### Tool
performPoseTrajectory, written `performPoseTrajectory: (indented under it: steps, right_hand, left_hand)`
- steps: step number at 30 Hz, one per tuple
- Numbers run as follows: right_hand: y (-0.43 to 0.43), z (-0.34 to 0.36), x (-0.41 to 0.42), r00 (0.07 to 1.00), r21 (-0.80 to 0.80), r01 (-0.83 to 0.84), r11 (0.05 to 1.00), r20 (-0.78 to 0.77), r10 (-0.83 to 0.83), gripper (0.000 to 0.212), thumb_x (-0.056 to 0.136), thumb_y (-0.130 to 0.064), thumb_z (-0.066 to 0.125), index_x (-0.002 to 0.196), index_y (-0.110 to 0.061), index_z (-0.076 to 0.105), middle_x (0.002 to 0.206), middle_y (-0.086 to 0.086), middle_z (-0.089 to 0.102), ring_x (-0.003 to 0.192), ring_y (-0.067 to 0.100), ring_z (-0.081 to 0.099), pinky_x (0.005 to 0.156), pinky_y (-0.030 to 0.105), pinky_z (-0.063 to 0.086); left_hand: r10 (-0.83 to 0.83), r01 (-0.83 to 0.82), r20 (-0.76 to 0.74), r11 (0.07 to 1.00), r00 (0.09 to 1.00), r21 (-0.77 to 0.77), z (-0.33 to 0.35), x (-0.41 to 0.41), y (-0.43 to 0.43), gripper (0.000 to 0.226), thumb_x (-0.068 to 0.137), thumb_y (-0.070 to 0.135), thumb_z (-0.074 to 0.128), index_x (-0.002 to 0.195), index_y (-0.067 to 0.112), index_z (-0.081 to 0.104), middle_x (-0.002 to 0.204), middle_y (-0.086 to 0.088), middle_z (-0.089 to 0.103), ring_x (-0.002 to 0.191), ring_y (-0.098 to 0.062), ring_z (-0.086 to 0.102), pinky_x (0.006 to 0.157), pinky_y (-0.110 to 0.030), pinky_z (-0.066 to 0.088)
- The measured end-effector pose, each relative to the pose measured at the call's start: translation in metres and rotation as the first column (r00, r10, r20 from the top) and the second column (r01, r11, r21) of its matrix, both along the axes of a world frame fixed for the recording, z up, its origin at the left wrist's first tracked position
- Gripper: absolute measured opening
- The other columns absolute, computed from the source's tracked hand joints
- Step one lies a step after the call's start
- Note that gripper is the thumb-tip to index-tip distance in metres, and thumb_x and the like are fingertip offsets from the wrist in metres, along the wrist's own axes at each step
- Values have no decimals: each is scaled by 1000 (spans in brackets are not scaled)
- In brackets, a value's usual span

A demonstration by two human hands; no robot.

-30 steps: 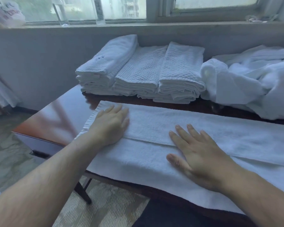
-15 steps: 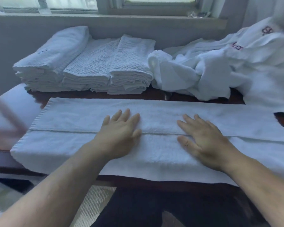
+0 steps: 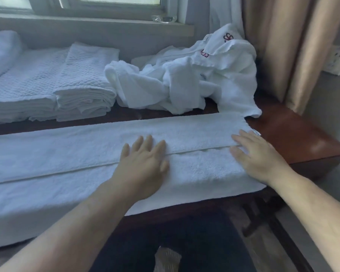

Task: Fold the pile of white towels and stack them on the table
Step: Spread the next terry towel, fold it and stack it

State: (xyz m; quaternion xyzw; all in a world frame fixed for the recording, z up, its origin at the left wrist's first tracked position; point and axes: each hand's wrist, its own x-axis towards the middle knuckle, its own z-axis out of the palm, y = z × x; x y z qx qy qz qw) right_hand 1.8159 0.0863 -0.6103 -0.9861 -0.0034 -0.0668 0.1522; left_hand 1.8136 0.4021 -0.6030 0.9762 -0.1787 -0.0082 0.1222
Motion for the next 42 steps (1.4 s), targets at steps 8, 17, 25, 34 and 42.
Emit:
performPoseTrajectory:
  steps: [8, 17, 25, 34, 42]
  right_hand:
    - [-13, -47, -58, 894, -241, -168, 956, 372, 250, 89, 83, -70, 58, 152, -18, 37, 158, 16, 32, 149, 36, 25, 121, 56, 16]
    - [-35, -61, -51, 701, -318, -243, 916, 595, 392, 64, 78, -26, 73, 132, -13, 42, 135, 16, 44, 123, 37, 53, 103, 52, 43]
    - [-24, -28, -50, 655, -219, -184, 958, 700, 285, 37, 71, -4, 54, 105, -16, 51, 95, 6, 65, 89, 26, 56, 83, 34, 35]
    - [-21, 17, -32, 893, 269, -217, 938, 443, 79, 14, 78, -11, 81, 86, -20, 74, 81, -15, 69, 85, 6, 64, 83, 23, 49]
    - [-32, 42, -5, 989, 610, -142, 780, 120, 86, 16, 78, -22, 87, 85, -31, 75, 84, -3, 77, 77, 10, 74, 65, 22, 55]
  left_hand:
    - [-371, 384, 250, 923, 894, -4, -8, -34, -65, 43, 97, 60, 36, 129, 35, 51, 133, 14, 49, 124, -16, 45, 104, -39, 38]
    - [-441, 424, 207, 897, 873, 122, -9, -32, -57, 69, 83, 74, 51, 139, 38, 36, 141, 14, 38, 130, -18, 41, 110, -42, 38]
    - [-357, 357, 218, 933, 908, 39, -4, -37, -67, 61, 80, 72, 52, 133, 43, 40, 134, 15, 45, 122, -16, 46, 106, -36, 38]
    - [-233, 262, 148, 939, 961, -223, 7, -30, -71, 10, 98, 44, 55, 95, 39, 63, 113, 24, 56, 108, -6, 48, 95, -27, 41]
    - [-248, 255, 85, 963, 965, -90, 14, -32, -84, 34, 85, 66, 56, 106, 40, 55, 111, 20, 49, 102, -8, 45, 89, -33, 45]
